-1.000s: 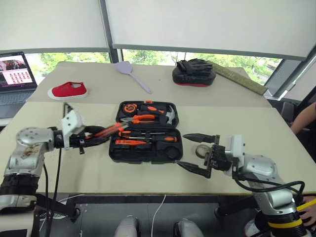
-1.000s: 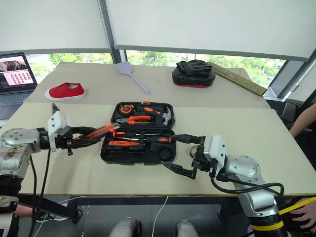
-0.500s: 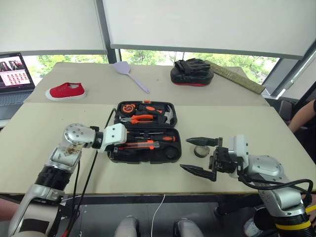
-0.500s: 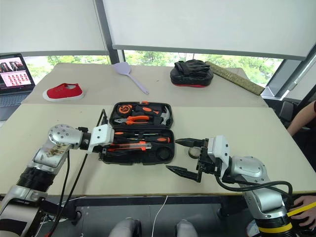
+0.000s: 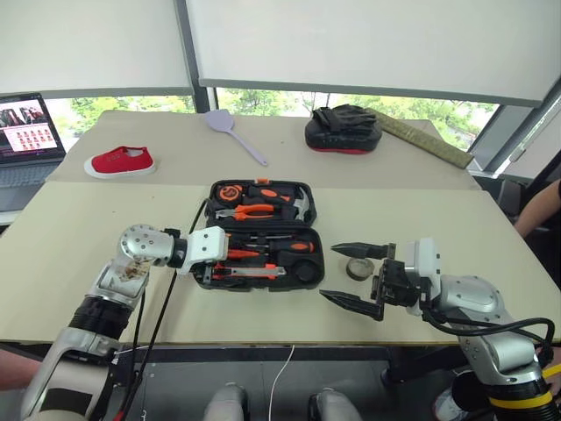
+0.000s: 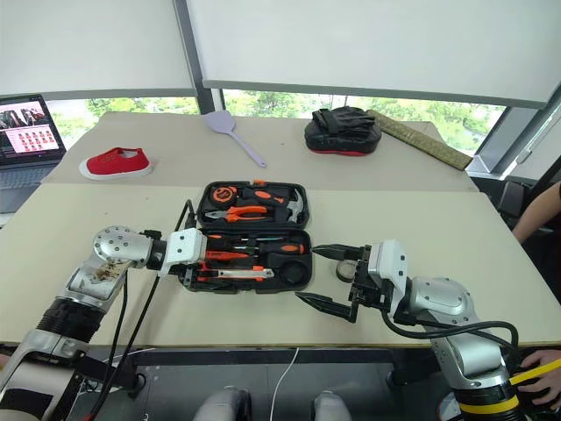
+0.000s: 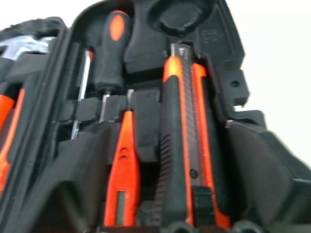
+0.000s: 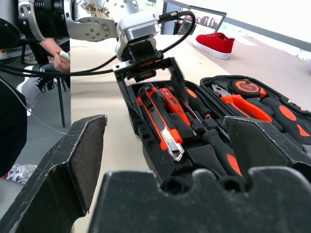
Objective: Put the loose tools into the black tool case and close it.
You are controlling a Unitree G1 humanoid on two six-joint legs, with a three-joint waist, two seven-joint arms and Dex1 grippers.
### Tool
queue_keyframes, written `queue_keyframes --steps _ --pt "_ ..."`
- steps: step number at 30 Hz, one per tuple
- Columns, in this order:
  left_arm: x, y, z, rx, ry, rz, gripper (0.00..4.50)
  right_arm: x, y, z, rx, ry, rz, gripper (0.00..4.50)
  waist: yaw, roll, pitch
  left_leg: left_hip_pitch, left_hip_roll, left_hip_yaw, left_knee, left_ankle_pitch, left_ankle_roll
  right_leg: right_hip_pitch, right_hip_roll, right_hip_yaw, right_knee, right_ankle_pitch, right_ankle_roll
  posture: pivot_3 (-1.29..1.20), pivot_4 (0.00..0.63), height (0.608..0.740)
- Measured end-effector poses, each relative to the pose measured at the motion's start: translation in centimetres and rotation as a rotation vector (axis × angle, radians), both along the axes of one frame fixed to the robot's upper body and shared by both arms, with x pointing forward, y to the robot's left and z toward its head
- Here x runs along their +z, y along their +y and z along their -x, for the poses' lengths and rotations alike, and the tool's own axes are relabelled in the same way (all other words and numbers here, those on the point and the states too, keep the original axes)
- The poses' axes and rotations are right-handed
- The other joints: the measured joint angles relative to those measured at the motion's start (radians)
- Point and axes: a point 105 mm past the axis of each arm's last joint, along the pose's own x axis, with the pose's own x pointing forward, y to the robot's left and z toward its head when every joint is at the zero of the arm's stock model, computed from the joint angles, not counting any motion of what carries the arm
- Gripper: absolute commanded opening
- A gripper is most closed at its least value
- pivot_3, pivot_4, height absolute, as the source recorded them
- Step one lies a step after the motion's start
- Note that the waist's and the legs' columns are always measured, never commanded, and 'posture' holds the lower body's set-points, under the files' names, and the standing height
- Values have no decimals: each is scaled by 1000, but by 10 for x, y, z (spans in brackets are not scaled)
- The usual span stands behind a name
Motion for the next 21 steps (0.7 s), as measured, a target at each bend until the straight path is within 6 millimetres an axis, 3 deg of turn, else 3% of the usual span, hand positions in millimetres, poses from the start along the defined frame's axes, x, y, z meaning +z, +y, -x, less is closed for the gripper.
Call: queue_keyframes --steps 2,5,10,15,21 --pt "4 -3 2 -16 40 92 4448 0 0 0 -5 0 -2 4500 0 0 0 -1 0 0 1 0 0 0 0 0 0 0 0 0 150 740" --pt "16 -1 6 -48 64 191 3786 0 0 -1 -13 -1 -4 4500 -3 0 0 -1 0 -1 1 0 0 0 0 0 1 0 0 0 150 740" --pt "19 11 4 -19 59 232 1838 0 1 -2 -15 3 -13 4500 -5 0 0 0 0 -1 2 0 0 0 1 0 2 0 0 0 150 740" --pt "-3 16 8 -15 36 172 72 -2 2 -2 -23 10 -25 4500 -1 0 0 0 0 -1 3 0 0 0 0 -1 2 0 0 0 150 740" --pt "-16 10 2 12 -1 135 72 -6 0 -2 -40 21 -22 4500 1 0 0 0 0 -1 4 0 0 2 0 -1 2 1 1 0 150 740"
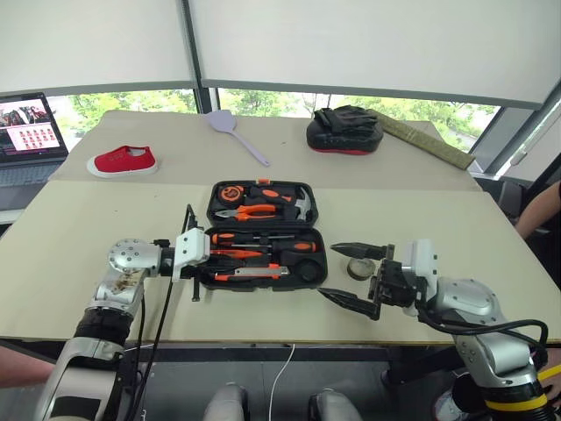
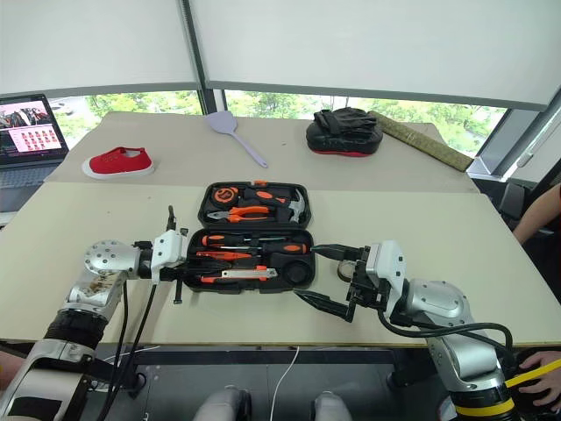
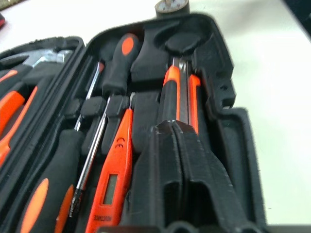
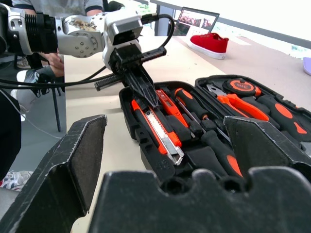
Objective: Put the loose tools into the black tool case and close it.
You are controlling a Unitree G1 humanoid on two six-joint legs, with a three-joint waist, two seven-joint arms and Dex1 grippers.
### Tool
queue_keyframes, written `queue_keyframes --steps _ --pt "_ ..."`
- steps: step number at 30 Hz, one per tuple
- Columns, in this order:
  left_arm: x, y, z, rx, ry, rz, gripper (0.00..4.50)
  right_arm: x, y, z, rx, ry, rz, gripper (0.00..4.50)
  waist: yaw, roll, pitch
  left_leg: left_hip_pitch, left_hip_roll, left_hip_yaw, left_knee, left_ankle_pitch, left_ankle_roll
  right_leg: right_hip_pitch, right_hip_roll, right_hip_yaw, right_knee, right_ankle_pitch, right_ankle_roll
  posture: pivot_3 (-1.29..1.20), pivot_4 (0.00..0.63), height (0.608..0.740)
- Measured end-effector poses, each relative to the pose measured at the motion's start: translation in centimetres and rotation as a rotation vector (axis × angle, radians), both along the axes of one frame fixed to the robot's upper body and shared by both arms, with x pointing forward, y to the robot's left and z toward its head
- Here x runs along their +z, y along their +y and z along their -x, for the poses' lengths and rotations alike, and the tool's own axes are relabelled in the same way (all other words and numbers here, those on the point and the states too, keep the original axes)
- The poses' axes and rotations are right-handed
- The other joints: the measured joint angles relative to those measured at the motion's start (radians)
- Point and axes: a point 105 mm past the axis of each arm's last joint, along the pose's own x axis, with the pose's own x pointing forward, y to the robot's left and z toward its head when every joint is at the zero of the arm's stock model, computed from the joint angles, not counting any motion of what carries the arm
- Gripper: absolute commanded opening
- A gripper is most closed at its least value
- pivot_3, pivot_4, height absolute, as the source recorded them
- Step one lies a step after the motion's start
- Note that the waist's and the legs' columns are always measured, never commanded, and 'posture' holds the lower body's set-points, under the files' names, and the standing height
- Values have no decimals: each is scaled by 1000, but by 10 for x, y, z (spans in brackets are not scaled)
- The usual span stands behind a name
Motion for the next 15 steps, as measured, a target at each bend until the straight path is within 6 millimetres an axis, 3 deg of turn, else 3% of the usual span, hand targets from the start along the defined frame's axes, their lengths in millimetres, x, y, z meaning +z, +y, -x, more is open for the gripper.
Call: queue_keyframes --steps 15 --pt "-18 -11 -6 100 60 -62 72 -3 -1 1 9 13 5 4500 9 13 -20 2 -1 0 1 1 2 2 0 1 -1 -3 2 0 150 740"
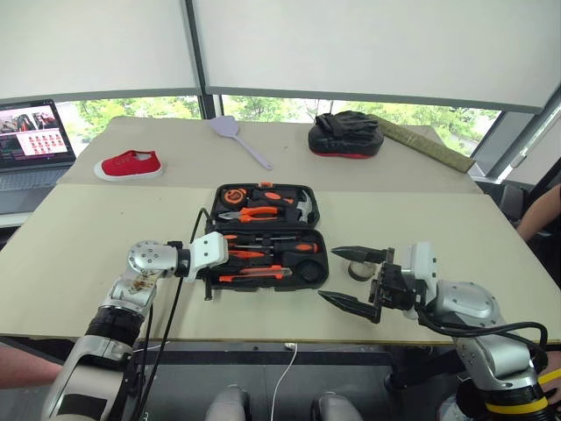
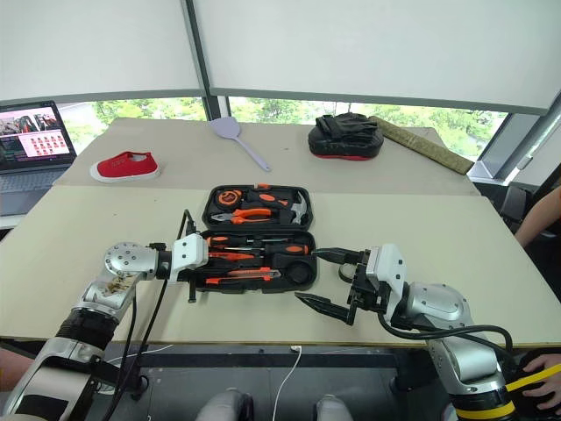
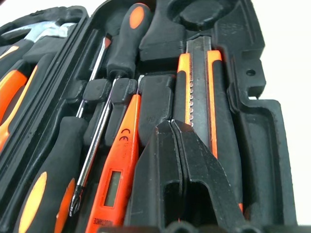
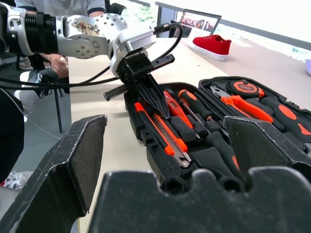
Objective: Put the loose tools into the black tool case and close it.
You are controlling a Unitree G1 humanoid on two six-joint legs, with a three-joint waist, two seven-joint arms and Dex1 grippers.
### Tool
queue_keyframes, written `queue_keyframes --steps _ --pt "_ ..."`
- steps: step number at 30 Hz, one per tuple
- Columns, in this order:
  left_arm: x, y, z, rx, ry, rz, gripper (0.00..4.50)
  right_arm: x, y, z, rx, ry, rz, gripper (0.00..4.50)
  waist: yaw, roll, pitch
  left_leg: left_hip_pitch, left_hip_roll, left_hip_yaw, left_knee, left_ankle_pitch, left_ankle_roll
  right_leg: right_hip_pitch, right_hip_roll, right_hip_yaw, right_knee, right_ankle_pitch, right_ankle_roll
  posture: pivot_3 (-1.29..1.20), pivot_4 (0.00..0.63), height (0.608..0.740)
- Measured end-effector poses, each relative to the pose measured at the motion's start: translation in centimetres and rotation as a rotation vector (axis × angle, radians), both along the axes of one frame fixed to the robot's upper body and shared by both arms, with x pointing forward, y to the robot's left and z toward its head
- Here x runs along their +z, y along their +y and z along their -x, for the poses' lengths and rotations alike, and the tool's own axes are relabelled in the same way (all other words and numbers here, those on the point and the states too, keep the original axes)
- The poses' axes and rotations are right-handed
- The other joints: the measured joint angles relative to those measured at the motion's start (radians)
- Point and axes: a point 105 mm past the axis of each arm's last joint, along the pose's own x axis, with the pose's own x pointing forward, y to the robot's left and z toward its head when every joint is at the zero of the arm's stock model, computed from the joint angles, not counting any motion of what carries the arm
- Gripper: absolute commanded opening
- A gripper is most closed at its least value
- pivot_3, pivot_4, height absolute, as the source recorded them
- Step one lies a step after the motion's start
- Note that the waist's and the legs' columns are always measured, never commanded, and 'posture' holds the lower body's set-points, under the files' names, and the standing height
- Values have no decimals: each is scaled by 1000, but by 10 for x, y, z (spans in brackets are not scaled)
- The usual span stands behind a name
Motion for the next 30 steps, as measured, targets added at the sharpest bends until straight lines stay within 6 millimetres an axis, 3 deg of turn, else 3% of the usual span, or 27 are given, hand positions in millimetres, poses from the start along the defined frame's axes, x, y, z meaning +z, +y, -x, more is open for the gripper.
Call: queue_keyframes --steps 4,7,8,9,11,13,17,19,23,30 --pt "4 1 1 21 -13 60 72 -5 -7 2 -13 19 20 4500 -3 0 0 0 0 0 0 0 0 -1 0 1 0 1 -1 0 150 740" --pt "9 5 9 13 -1 173 665 -6 -25 3 -69 9 34 4500 -10 0 0 -1 0 0 -1 0 1 -2 1 1 0 2 -1 0 150 740" --pt "12 8 12 10 9 209 965 -8 -32 4 -96 12 45 4500 -12 -1 0 -1 0 0 -1 -1 1 -2 1 1 1 3 -2 0 150 740" --pt "25 22 19 13 13 269 1594 -17 -56 7 -183 36 70 4500 -13 -3 1 -2 1 0 -2 -1 1 -2 1 0 0 2 -3 0 150 740" --pt "38 28 21 11 0 294 2084 -20 -65 8 -217 34 84 4500 -15 -2 2 -1 0 0 -2 -1 1 -2 1 1 0 2 -2 0 150 740" --pt "45 32 37 -37 9 335 2771 -34 -86 16 -295 51 132 4500 -13 -2 1 -1 0 0 -2 -2 1 -1 0 0 -1 1 -1 0 150 740" --pt "34 54 59 -7 111 382 4255 -78 -135 29 -480 190 237 4500 -13 -2 2 -1 0 0 -2 -2 1 -2 -1 1 -1 -5 -3 0 150 740" --pt "32 53 64 -7 162 412 4487 -87 -151 33 -525 221 293 4500 -13 -1 2 0 0 0 -2 -2 0 -2 -1 1 -1 -5 -2 0 150 740" --pt "41 42 65 -32 121 450 4487 -77 -148 27 -493 189 339 4500 -15 -1 2 1 0 0 -1 -6 -7 -2 -1 1 -1 -3 -3 0 150 740" --pt "44 20 69 -94 100 457 4487 -39 -97 -21 -337 127 457 4500 -24 -1 2 1 0 -1 -2 -2 0 -3 1 3 -1 -3 -5 0 150 740"
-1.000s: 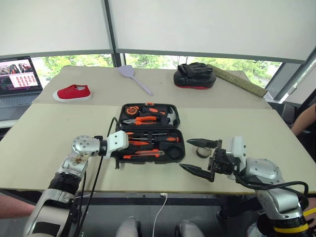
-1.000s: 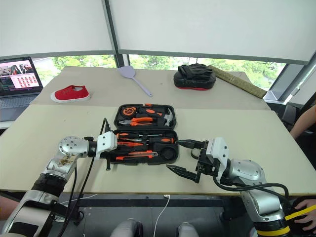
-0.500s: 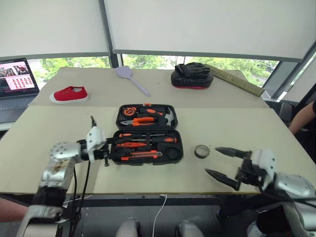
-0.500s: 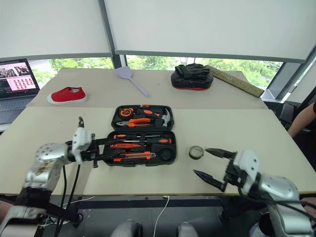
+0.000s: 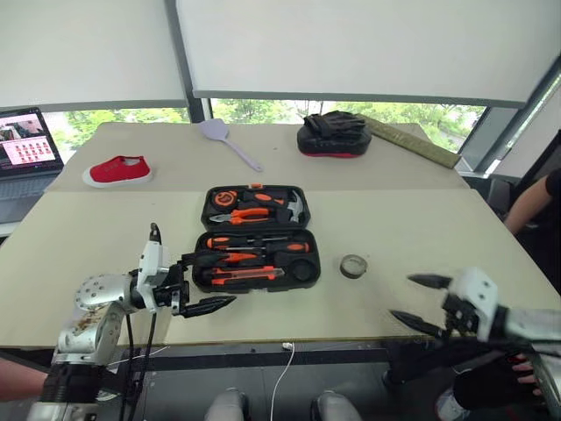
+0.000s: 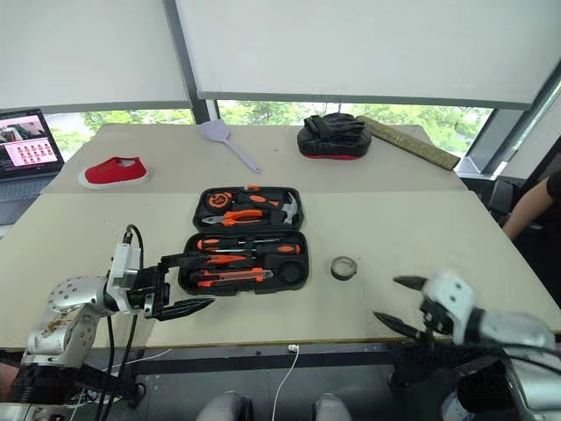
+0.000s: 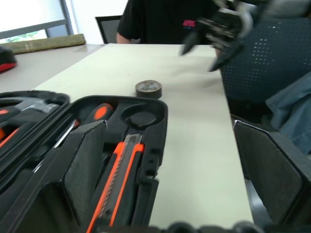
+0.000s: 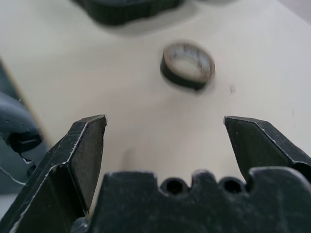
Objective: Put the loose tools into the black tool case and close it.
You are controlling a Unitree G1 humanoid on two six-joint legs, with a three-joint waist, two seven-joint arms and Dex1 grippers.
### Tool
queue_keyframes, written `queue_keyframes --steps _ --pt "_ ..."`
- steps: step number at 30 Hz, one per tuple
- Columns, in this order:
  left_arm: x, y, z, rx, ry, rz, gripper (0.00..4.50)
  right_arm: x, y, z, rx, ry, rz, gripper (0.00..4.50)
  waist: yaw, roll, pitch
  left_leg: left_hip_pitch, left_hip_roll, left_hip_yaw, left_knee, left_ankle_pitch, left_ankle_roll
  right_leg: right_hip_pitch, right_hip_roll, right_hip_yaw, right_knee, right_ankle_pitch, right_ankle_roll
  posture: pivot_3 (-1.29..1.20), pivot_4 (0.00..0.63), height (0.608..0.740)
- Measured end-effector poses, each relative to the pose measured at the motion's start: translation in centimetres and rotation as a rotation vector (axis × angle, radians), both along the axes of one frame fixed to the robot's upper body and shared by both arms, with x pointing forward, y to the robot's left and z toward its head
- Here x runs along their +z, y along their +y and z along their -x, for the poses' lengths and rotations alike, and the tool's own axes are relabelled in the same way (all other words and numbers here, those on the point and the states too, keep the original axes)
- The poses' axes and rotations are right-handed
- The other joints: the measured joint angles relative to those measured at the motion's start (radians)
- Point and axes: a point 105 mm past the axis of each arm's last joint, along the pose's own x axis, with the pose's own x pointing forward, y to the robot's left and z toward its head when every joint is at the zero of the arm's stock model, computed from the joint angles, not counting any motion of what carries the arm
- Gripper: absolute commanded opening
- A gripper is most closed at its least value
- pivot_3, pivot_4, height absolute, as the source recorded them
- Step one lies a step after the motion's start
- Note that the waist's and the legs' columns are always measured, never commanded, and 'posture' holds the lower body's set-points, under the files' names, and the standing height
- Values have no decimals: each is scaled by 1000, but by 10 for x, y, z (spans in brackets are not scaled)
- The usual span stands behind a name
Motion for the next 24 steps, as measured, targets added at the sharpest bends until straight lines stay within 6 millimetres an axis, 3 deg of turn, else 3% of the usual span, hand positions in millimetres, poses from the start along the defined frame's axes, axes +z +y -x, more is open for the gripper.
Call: queue_keyframes --steps 5,10,15,24 --pt "-1 -6 -1 -7 2 4 4487 -1 30 -19 69 87 81 4500 12 0 0 -3 -1 0 0 -1 2 -1 -1 0 -1 1 -2 0 150 740" --pt "3 -11 -4 -16 -20 7 4487 -5 46 -40 85 86 142 4500 12 -1 1 -4 -2 0 0 -2 2 -1 -1 0 -1 2 -1 0 150 740" --pt "4 -12 -3 -9 -38 3 4500 -13 52 -39 121 159 183 3161 12 -1 1 -4 -2 0 0 -2 2 -1 -1 0 -1 4 3 0 150 740" --pt "-1 -11 -1 24 -33 -3 4500 -21 43 -45 94 226 257 7 10 -1 1 -4 -1 0 0 -2 2 -2 -1 -1 -1 3 0 0 150 740"
